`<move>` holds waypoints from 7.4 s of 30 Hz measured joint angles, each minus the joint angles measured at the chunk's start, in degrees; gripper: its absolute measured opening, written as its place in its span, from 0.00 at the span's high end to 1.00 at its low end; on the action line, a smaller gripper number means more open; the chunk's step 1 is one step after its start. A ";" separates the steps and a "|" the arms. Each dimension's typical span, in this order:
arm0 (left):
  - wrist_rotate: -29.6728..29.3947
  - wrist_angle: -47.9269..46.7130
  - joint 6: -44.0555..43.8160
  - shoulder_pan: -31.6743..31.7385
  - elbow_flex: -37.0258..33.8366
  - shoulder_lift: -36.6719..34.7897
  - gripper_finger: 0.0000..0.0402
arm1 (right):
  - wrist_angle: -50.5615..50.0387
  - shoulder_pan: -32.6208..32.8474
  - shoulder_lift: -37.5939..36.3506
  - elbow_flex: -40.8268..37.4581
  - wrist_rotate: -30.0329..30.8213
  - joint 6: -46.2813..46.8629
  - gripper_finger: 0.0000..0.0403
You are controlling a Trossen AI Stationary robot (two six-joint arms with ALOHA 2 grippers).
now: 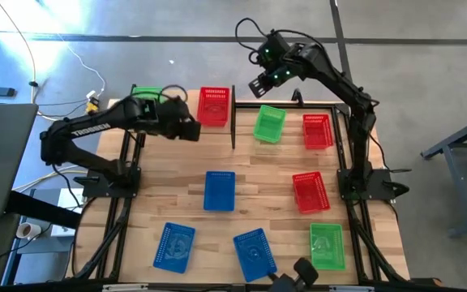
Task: Stack baskets on shelf by color
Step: Put the top blue bin on the shelf
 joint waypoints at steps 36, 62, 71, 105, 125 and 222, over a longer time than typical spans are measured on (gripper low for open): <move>1.25 1.87 -27.88 -23.22 0.00 23.17 0.78 | -9.90 -1.61 -14.73 -0.02 -2.41 -7.75 0.81; 3.30 6.23 -34.08 -24.80 0.02 33.06 0.78 | -11.94 -1.59 -14.69 -0.02 -2.44 -10.72 0.81; 3.00 6.16 -34.16 -24.80 0.00 34.86 0.78 | -11.95 -1.59 -14.69 -0.02 -2.58 -10.72 0.81; 0.03 8.85 -24.49 -24.74 0.00 21.84 1.00 | -11.98 -1.57 -14.67 -0.02 -2.65 -10.53 0.81; -16.06 7.09 -5.03 -14.37 0.02 -0.72 1.00 | -11.76 3.24 -14.64 -0.02 -2.22 -5.80 0.81; 7.60 0.17 23.82 36.11 0.02 7.00 0.84 | -11.72 7.81 -14.62 -0.02 2.72 2.15 0.81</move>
